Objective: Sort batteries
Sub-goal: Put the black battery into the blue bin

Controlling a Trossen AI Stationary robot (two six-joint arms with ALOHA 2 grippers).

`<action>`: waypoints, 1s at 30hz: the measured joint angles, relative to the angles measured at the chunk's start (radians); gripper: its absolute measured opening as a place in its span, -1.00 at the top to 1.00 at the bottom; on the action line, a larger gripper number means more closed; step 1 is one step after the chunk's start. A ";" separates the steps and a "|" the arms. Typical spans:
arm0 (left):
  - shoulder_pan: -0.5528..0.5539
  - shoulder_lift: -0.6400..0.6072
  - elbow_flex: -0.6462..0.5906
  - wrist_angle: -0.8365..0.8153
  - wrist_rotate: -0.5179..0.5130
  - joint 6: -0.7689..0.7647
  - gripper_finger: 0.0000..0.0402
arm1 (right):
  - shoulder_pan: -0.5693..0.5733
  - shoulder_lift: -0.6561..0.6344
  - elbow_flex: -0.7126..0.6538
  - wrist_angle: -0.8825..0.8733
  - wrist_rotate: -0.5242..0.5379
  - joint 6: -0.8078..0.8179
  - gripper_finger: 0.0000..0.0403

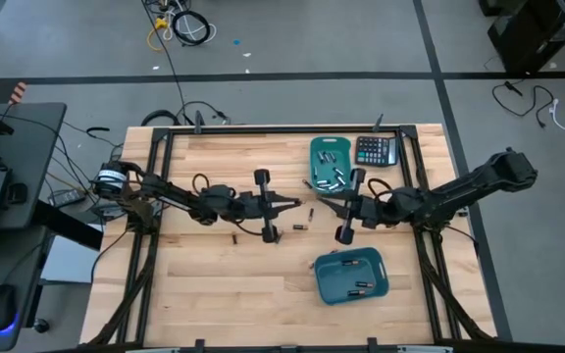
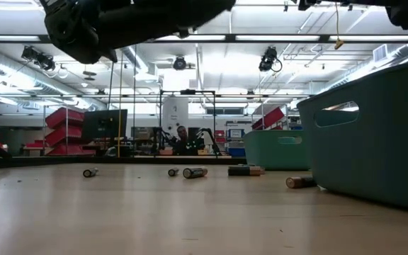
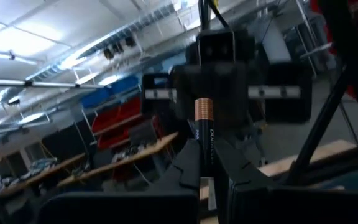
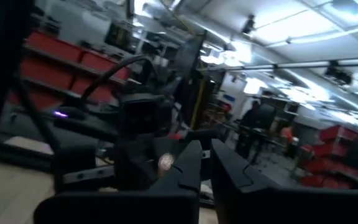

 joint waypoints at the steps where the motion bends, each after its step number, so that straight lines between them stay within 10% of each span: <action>1: 0.000 0.000 0.000 0.010 0.003 0.000 0.97 | 0.000 0.005 -0.001 0.001 -0.017 -0.001 0.85; 22: 0.000 0.000 0.008 0.038 0.033 0.027 0.97 | -0.065 0.267 0.008 0.363 -0.089 0.056 0.27; 30: 0.014 -0.002 0.015 0.023 0.011 0.056 0.97 | -0.087 0.281 0.083 0.258 -0.131 0.106 0.27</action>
